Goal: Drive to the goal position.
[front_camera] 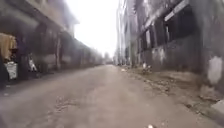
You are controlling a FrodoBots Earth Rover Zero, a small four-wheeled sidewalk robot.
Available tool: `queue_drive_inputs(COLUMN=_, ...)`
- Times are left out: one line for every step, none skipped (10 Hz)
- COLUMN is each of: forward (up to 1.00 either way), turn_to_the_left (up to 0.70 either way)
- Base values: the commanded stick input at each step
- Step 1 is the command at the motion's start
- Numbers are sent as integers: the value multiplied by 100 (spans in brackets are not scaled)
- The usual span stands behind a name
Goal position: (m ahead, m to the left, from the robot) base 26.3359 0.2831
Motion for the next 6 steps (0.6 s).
queue_drive_inputs(forward=100, turn_to_the_left=0)
queue_drive_inputs(forward=100, turn_to_the_left=0)
queue_drive_inputs(forward=100, turn_to_the_left=-14)
queue_drive_inputs(forward=100, turn_to_the_left=-27)
queue_drive_inputs(forward=100, turn_to_the_left=-27)
queue_drive_inputs(forward=100, turn_to_the_left=-19)
